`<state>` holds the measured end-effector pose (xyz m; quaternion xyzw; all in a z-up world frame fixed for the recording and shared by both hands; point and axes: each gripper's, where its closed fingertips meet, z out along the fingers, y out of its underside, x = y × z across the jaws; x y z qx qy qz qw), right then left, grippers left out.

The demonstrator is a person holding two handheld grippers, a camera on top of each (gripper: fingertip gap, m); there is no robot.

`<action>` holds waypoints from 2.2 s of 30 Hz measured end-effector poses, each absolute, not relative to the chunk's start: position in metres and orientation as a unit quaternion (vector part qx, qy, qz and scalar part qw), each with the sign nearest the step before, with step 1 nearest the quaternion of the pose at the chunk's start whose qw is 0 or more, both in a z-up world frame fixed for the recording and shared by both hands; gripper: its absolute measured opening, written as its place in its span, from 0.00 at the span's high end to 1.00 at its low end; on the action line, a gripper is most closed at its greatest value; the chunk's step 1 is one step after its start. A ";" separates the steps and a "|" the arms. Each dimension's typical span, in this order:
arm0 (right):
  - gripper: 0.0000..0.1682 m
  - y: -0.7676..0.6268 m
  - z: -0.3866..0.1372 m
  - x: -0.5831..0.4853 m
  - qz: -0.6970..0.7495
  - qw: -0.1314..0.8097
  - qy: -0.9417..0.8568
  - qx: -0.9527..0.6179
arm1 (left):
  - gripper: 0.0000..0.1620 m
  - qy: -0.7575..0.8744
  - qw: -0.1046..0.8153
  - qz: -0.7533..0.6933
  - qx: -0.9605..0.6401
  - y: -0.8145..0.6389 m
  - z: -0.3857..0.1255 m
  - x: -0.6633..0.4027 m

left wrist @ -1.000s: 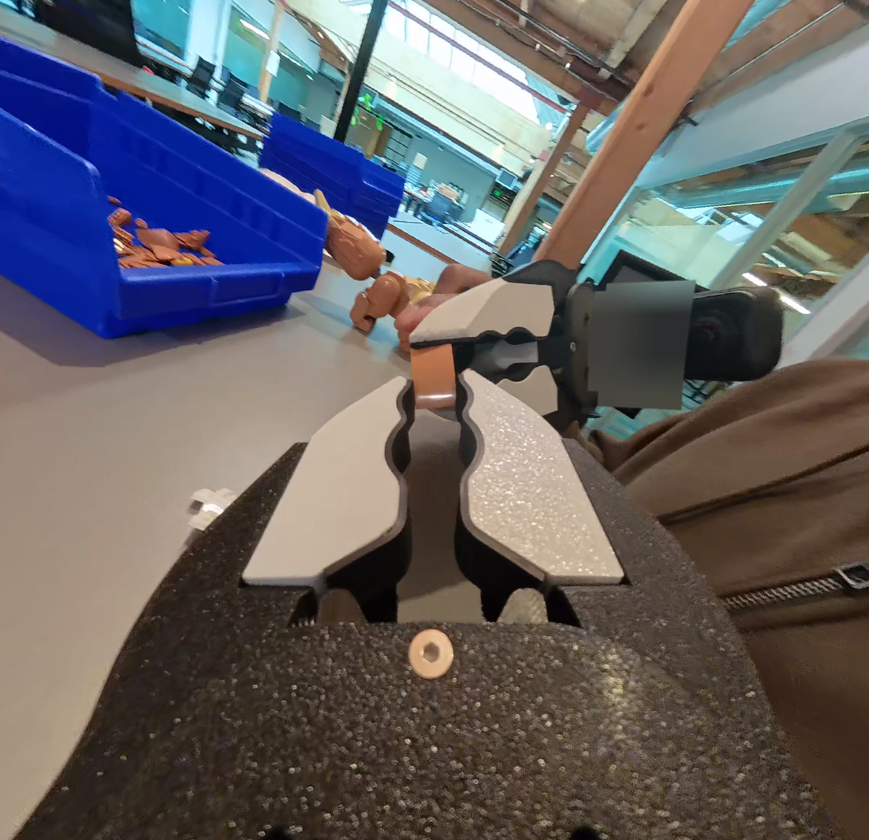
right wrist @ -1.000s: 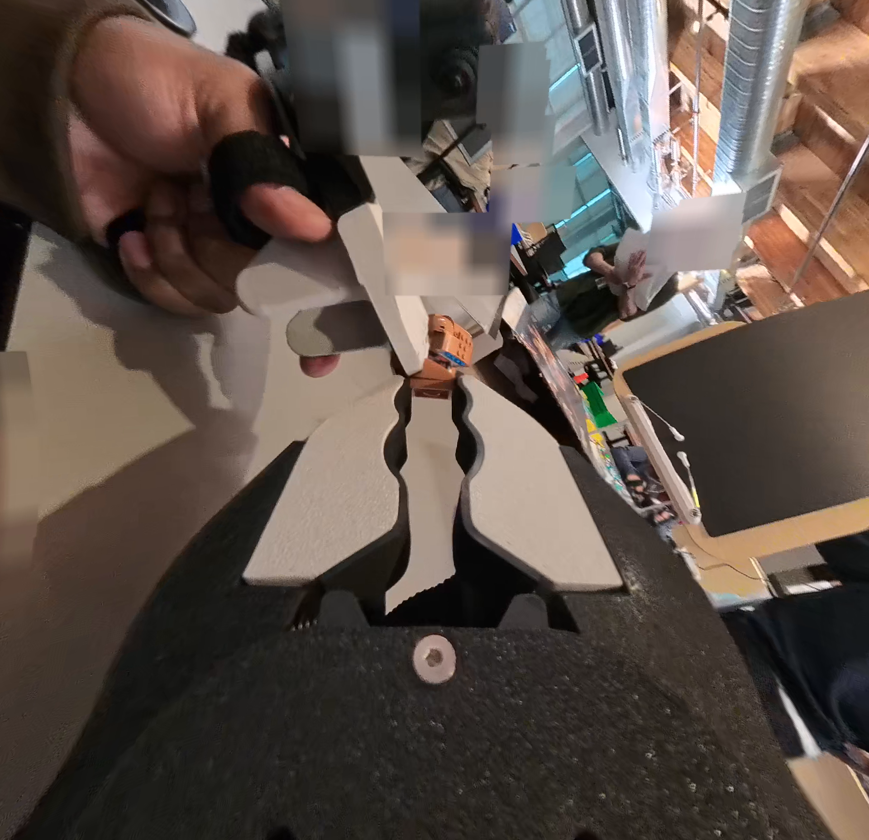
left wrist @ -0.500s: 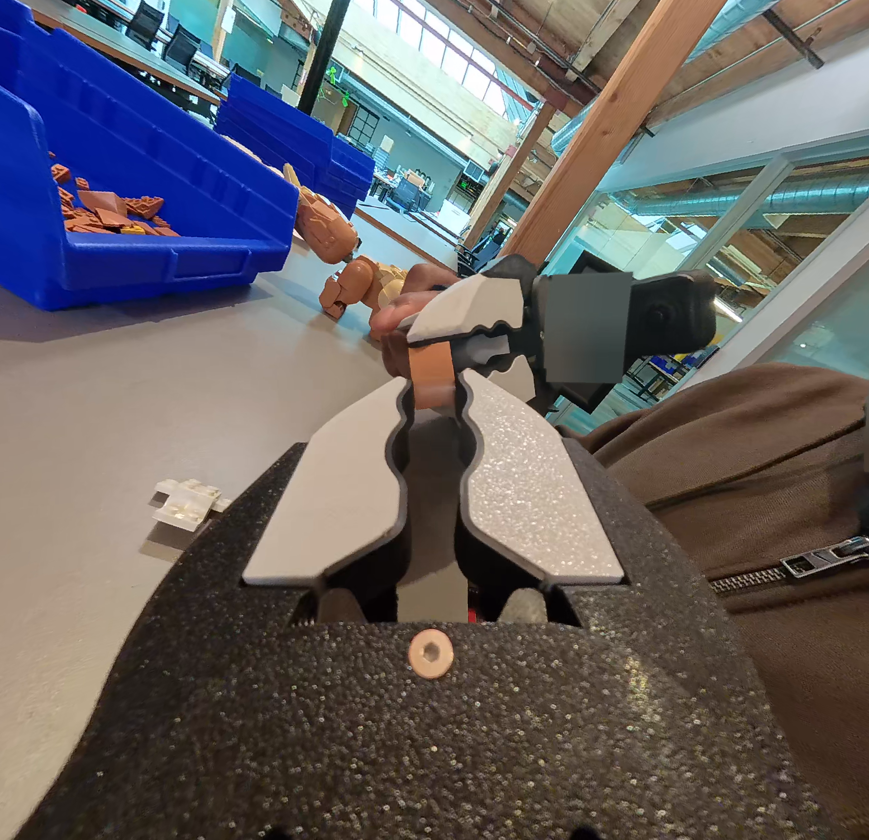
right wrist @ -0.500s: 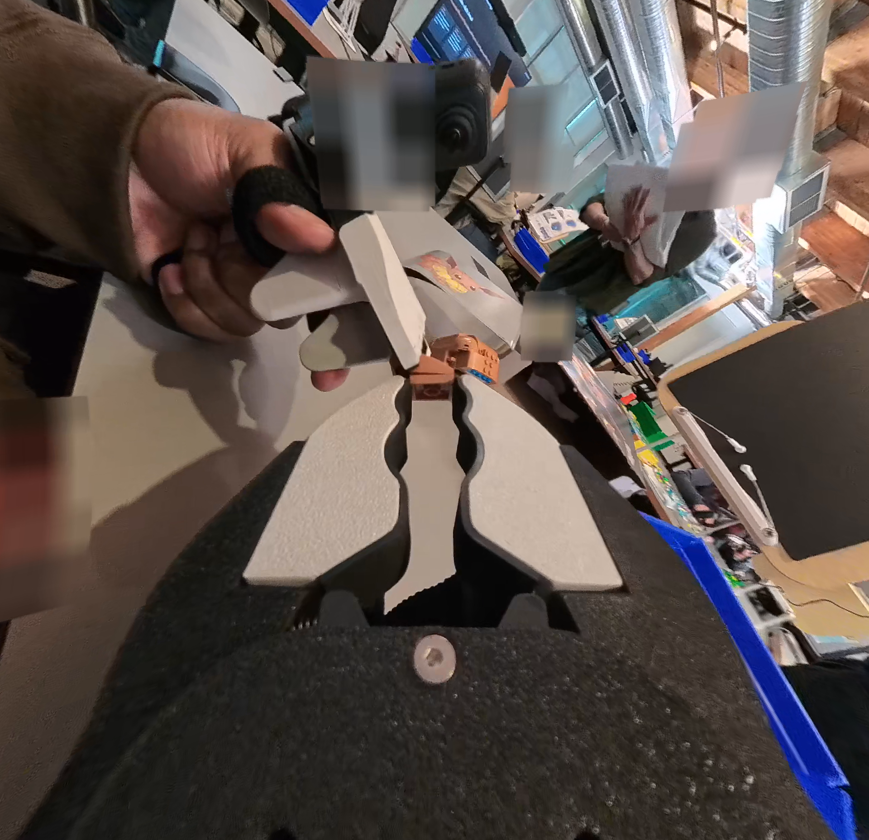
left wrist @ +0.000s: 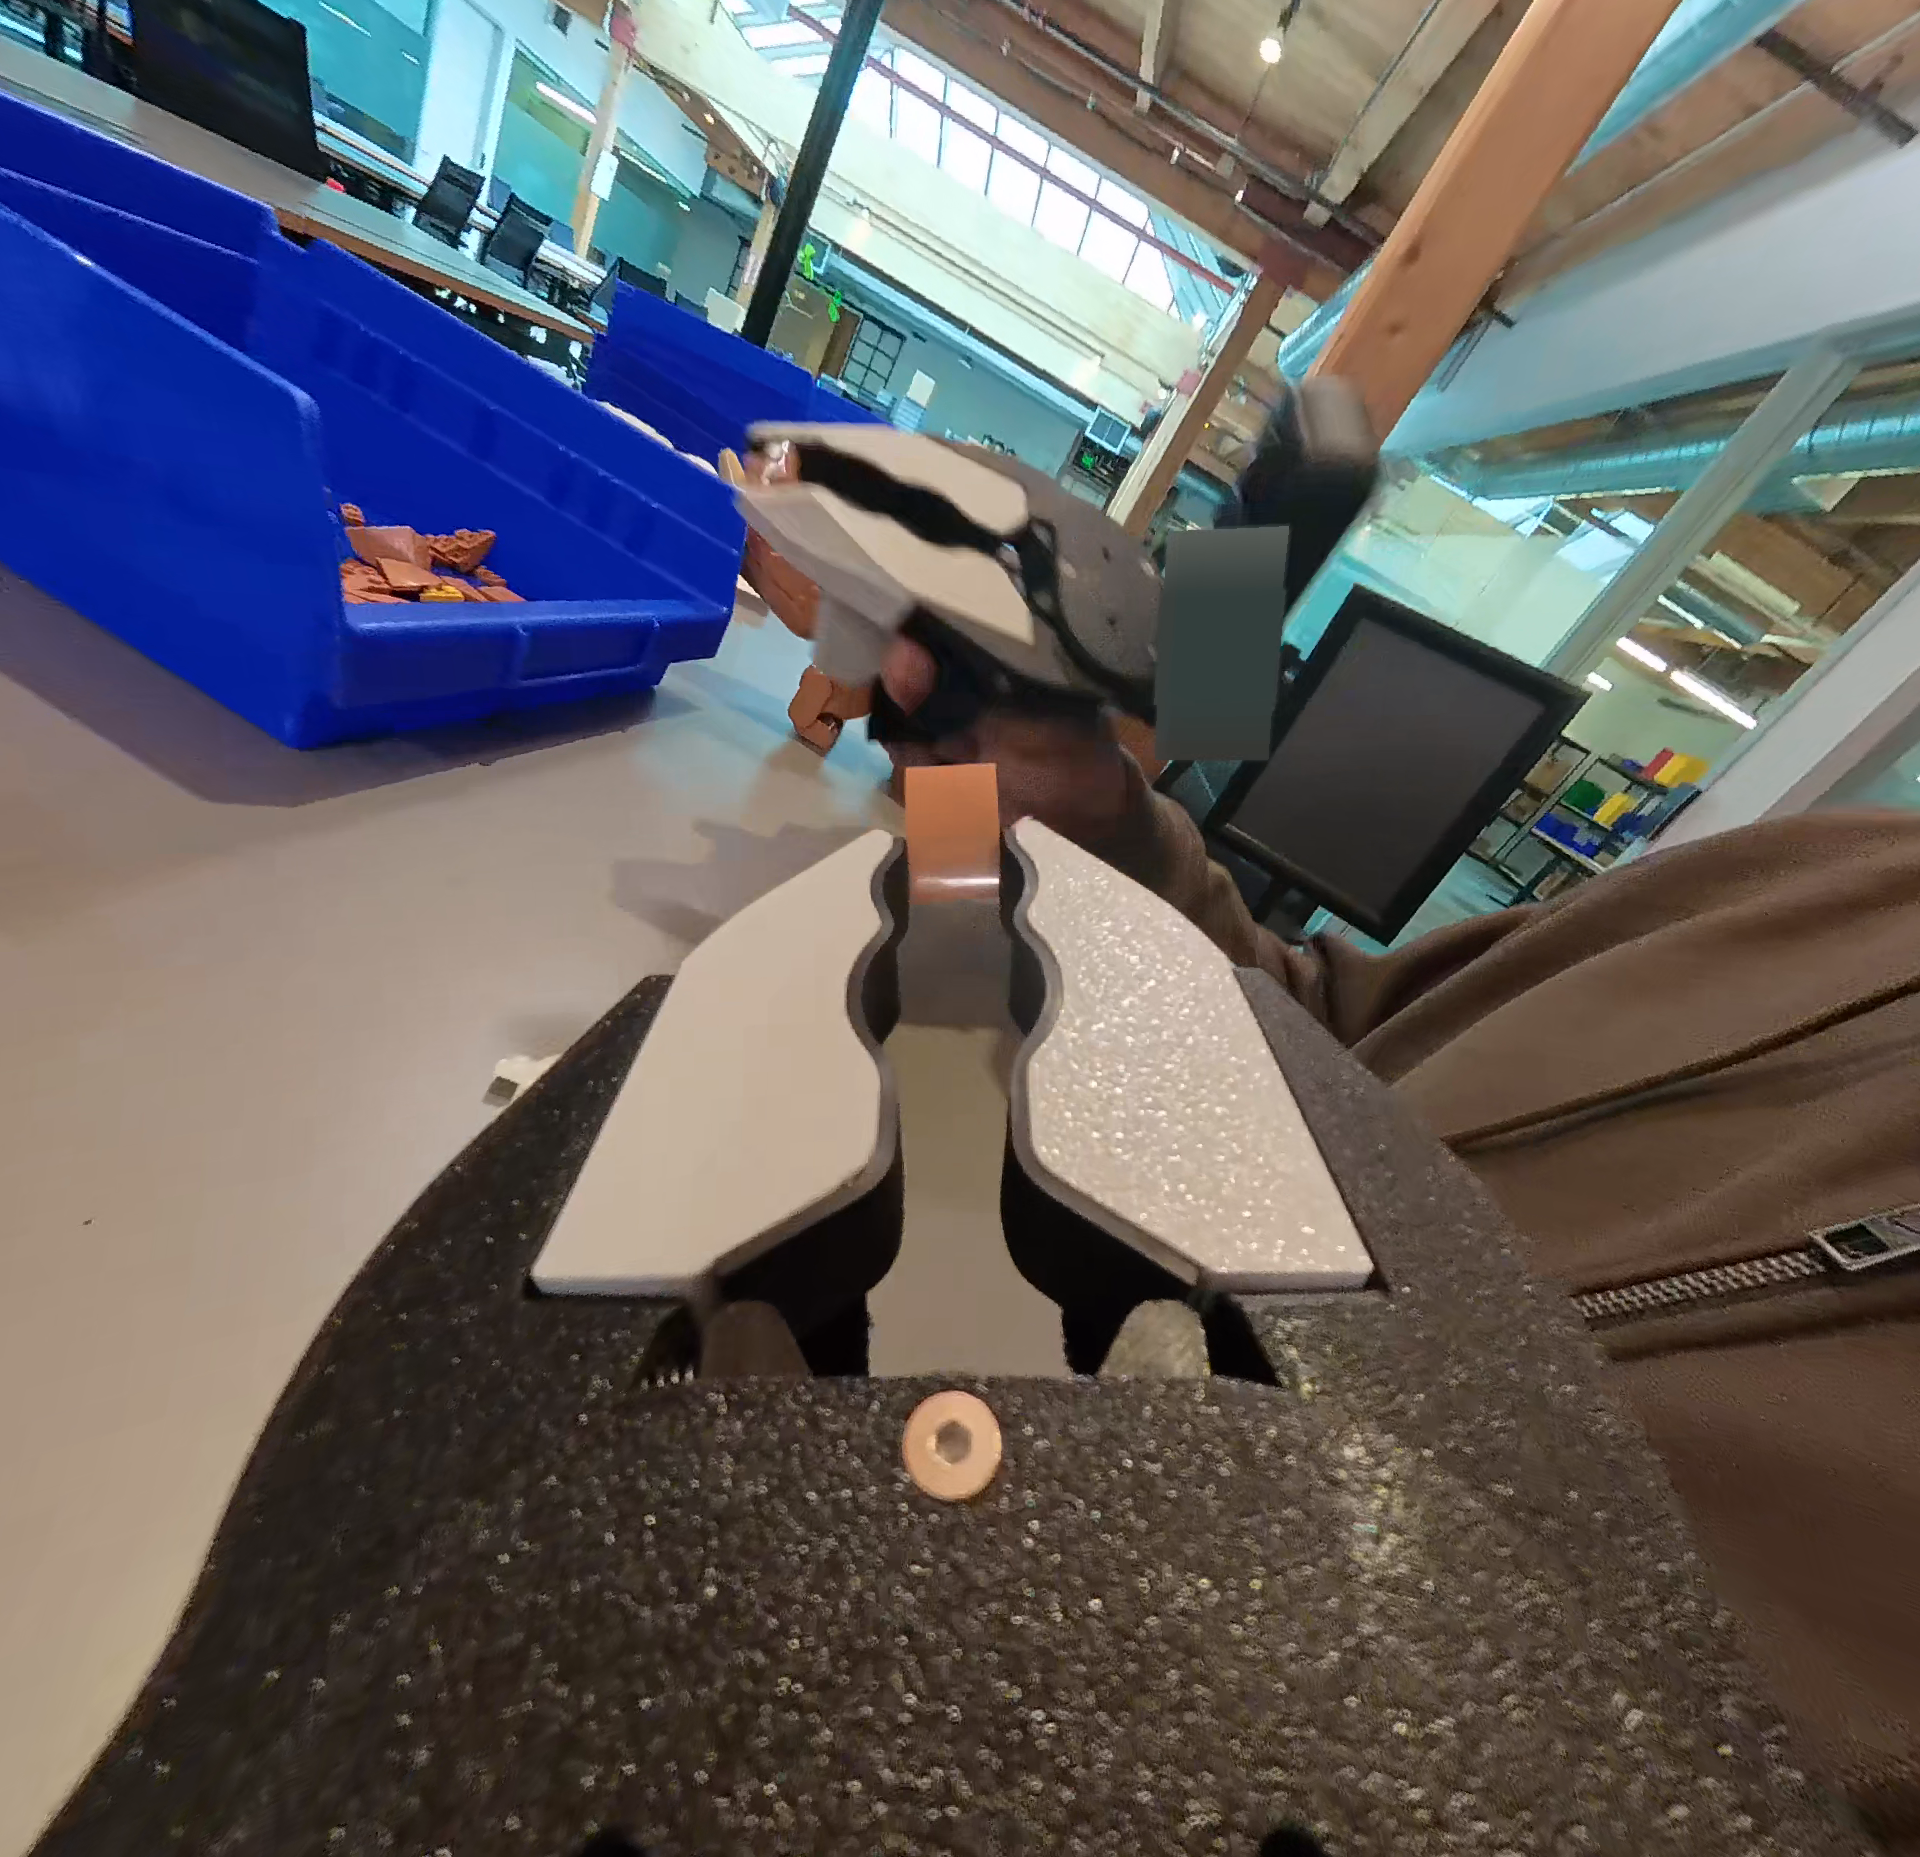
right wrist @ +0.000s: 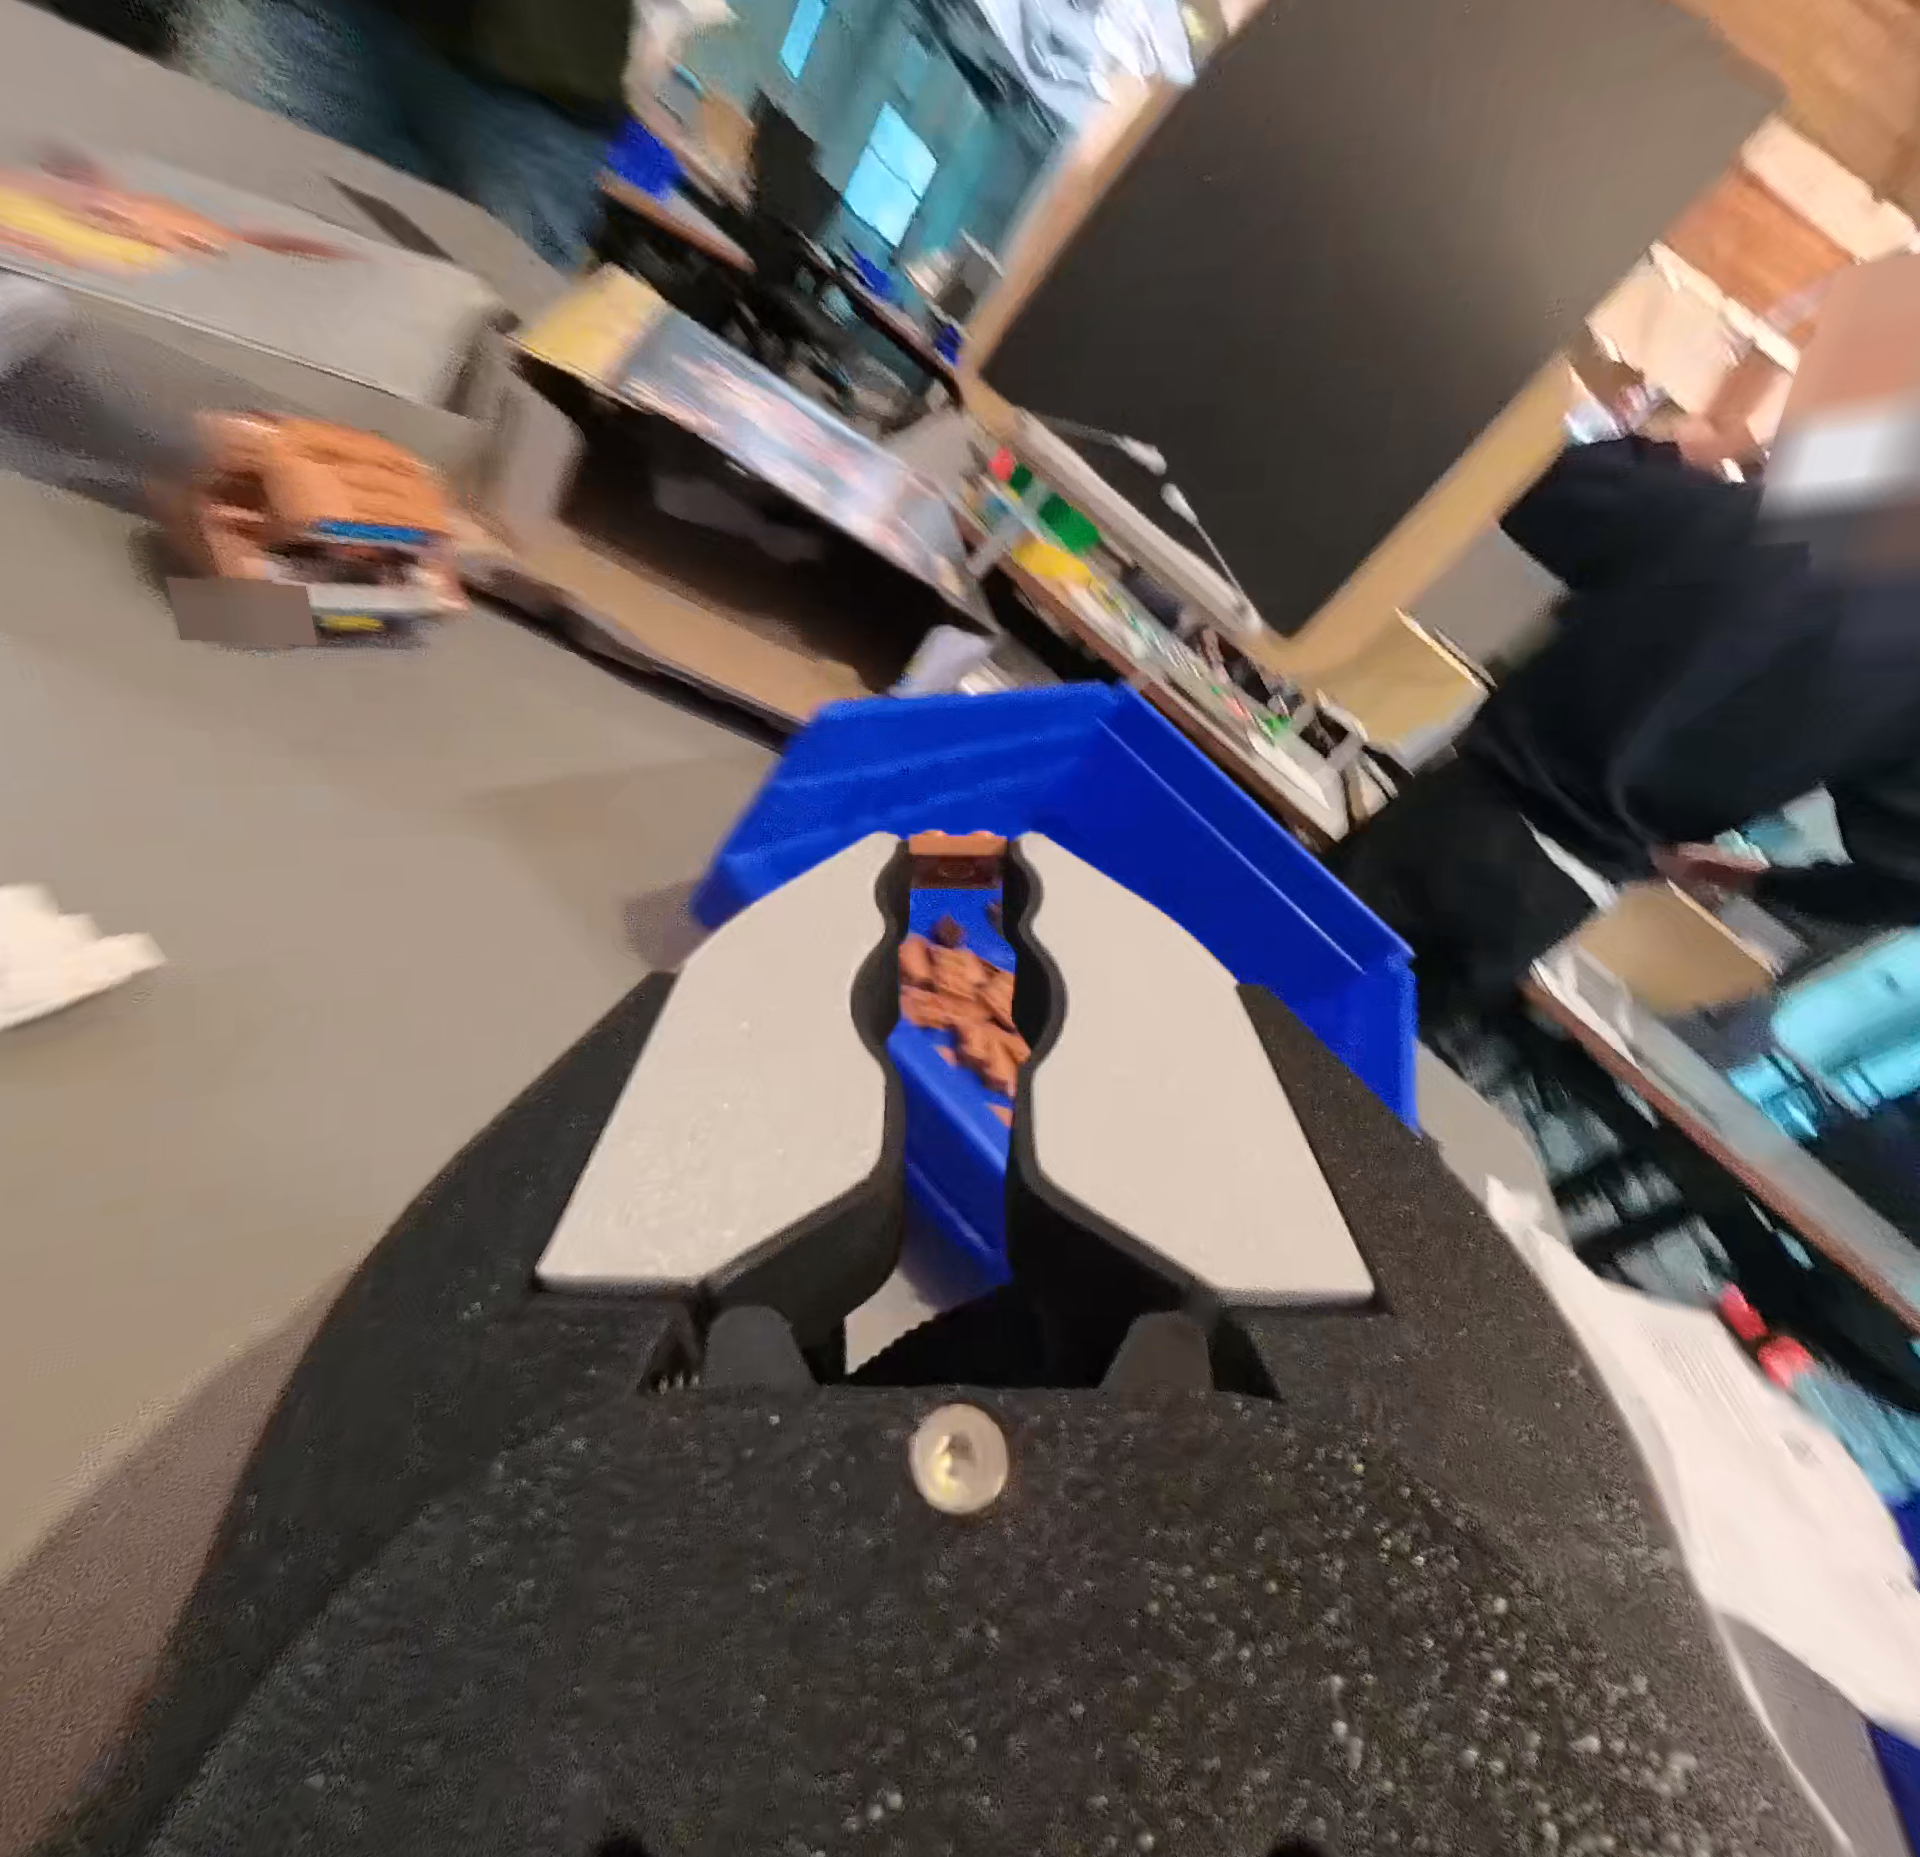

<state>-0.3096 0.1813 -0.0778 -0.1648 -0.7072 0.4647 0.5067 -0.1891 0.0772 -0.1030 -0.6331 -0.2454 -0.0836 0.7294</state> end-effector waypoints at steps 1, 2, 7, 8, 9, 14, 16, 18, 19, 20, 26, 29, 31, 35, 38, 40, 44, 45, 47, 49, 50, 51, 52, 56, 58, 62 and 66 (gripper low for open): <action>0.91 0.192 -0.076 -0.325 0.447 0.513 -0.708 -0.191 | 0.90 -0.242 0.728 -0.083 -0.636 0.080 -0.103 -0.188; 0.91 0.202 -0.075 -0.340 0.431 0.515 -0.709 -0.215 | 0.90 -0.240 0.728 -0.083 -0.637 0.082 -0.103 -0.187; 0.81 0.233 -0.095 -0.387 0.412 0.461 -0.716 -0.325 | 0.90 -0.237 0.734 -0.080 -0.631 0.082 -0.102 -0.186; 0.79 0.237 -0.097 -0.388 0.419 0.452 -0.711 -0.338 | 0.90 -0.238 0.736 -0.083 -0.628 0.081 -0.101 -0.186; 0.79 0.240 -0.096 -0.386 0.430 0.449 -0.703 -0.345 | 0.90 -0.238 0.738 -0.086 -0.626 0.081 -0.101 -0.186; 0.79 0.217 -0.060 -0.341 0.569 0.427 -0.651 -0.266 | 0.90 -0.237 0.739 -0.090 -0.623 0.082 -0.101 -0.186; 0.81 0.173 -0.059 -0.300 0.612 0.384 -0.676 -0.143 | 0.90 -0.234 0.737 -0.097 -0.627 0.084 -0.101 -0.185; 0.81 0.131 -0.076 -0.258 0.596 0.353 -0.721 0.000 | 0.90 -0.224 0.733 -0.121 -0.630 0.089 -0.102 -0.181; 0.81 0.116 -0.086 -0.241 0.579 0.346 -0.736 0.060 | 0.90 -0.219 0.731 -0.135 -0.632 0.091 -0.102 -0.178; 0.81 0.106 -0.092 -0.227 0.571 0.335 -0.742 0.107 | 0.90 -0.216 0.730 -0.145 -0.632 0.092 -0.102 -0.177; 0.82 0.090 -0.094 -0.191 0.598 0.265 -0.732 0.190 | 0.90 -0.207 0.725 -0.180 -0.632 0.093 -0.101 -0.174; 0.84 0.084 -0.097 -0.182 0.596 0.261 -0.729 0.215 | 0.90 -0.209 0.713 -0.185 -0.644 0.097 -0.105 -0.173; 0.91 0.082 -0.100 -0.182 0.588 0.267 -0.730 0.225 | 0.90 -0.217 0.710 -0.187 -0.643 0.097 -0.106 -0.176; 0.91 0.082 -0.102 -0.187 0.578 0.274 -0.737 0.219 | 0.90 -0.234 0.712 -0.181 -0.637 0.096 -0.107 -0.182; 0.92 0.085 -0.098 -0.195 0.581 0.285 -0.735 0.201 | 0.89 -0.241 0.733 -0.163 -0.615 0.093 -0.102 -0.188; 0.91 0.091 -0.092 -0.209 0.581 0.307 -0.733 0.176 | 0.88 -0.255 0.761 -0.149 -0.577 0.085 -0.094 -0.197; 0.91 0.130 -0.069 -0.297 0.542 0.421 -0.727 -0.006 | 0.89 -0.281 0.803 -0.160 -0.501 0.063 -0.083 -0.210; 0.91 0.148 -0.066 -0.327 0.520 0.451 -0.721 -0.073 | 0.89 -0.281 0.808 -0.167 -0.491 0.060 -0.081 -0.211; 0.89 0.182 -0.076 -0.371 0.470 0.468 -0.725 -0.186 | 0.90 -0.279 0.811 -0.171 -0.485 0.058 -0.080 -0.210; 0.83 0.200 -0.093 -0.389 0.450 0.443 -0.732 -0.255 | 0.90 -0.274 0.811 -0.169 -0.489 0.059 -0.080 -0.208; 0.83 0.204 -0.096 -0.390 0.451 0.433 -0.731 -0.272 | 0.90 -0.271 0.811 -0.167 -0.492 0.060 -0.080 -0.207; 0.83 0.207 -0.094 -0.388 0.457 0.434 -0.725 -0.278 | 0.90 -0.270 0.810 -0.165 -0.493 0.060 -0.080 -0.206; 0.84 0.208 -0.090 -0.384 0.465 0.440 -0.717 -0.275 | 0.90 -0.269 0.811 -0.164 -0.493 0.060 -0.080 -0.206; 0.85 0.172 -0.092 -0.343 0.524 0.374 -0.738 -0.202 | 0.91 -0.281 0.811 -0.149 -0.491 0.055 -0.080 -0.211; 0.85 0.133 -0.115 -0.305 0.536 0.271 -0.790 -0.125 | 0.91 -0.292 0.806 -0.113 -0.502 0.051 -0.083 -0.216; 0.77 0.094 -0.167 -0.263 0.456 0.171 -0.872 -0.051 | 0.91 -0.296 0.765 -0.005 -0.571 0.044 -0.095 -0.223; 0.69 0.073 -0.195 -0.240 0.408 0.122 -0.905 -0.003 | 0.91 -0.286 0.739 0.026 -0.609 0.047 -0.102 -0.221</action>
